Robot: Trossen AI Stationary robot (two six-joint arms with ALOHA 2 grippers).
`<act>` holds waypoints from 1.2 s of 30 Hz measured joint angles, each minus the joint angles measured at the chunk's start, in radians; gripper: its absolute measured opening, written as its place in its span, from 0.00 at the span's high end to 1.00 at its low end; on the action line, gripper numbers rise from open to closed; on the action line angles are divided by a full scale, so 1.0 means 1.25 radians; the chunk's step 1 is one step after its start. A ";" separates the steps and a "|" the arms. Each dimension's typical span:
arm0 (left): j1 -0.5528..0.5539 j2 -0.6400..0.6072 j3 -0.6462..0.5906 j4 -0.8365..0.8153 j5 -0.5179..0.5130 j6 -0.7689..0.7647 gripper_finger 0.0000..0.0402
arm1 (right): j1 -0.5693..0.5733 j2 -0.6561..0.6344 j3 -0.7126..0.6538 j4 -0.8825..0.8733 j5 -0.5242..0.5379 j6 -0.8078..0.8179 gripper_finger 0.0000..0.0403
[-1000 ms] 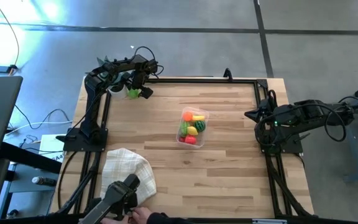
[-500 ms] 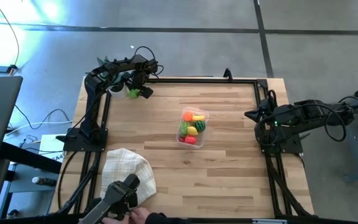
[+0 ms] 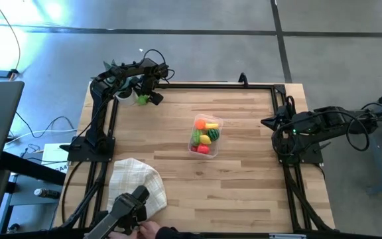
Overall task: Pick and placing Produce into tupperware
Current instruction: Put the melon into the transparent bin
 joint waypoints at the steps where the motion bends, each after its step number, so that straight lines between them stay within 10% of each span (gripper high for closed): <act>1: 0.000 0.000 0.000 0.000 0.000 0.001 0.40 | 0.000 0.000 0.000 0.000 0.000 0.000 0.97; 36: -0.060 -0.001 0.170 -0.080 0.010 0.097 0.46 | 0.000 0.000 0.000 0.000 0.000 0.003 0.97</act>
